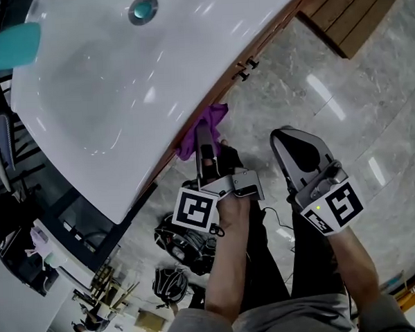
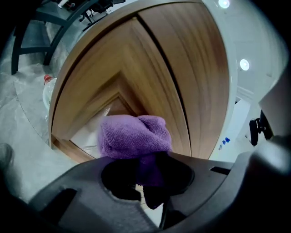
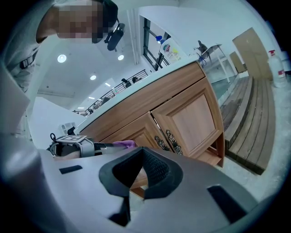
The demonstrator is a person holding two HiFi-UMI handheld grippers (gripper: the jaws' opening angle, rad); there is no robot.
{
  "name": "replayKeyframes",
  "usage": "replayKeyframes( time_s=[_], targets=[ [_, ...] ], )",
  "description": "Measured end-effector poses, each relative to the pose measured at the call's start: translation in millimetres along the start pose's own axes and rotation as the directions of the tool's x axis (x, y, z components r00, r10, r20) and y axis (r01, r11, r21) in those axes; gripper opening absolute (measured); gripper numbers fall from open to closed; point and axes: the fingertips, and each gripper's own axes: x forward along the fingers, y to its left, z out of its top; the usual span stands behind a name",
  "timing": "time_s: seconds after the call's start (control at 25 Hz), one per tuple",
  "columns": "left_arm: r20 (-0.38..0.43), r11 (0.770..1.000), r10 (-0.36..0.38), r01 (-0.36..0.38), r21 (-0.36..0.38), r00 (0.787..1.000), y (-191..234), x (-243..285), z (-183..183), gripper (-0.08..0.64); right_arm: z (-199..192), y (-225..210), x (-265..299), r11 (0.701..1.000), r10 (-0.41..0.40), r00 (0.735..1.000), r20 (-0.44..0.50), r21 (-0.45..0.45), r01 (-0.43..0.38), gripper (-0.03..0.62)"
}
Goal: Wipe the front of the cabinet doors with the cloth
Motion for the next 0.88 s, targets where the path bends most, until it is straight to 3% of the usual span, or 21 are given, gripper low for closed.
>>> replayKeyframes(
  time_s=[0.88],
  targets=[
    [-0.066,0.999,0.033,-0.033,-0.001,0.997,59,21,-21,0.078,-25,1,18,1.0,-0.014,1.0,-0.008,0.011,0.014,0.009]
  ],
)
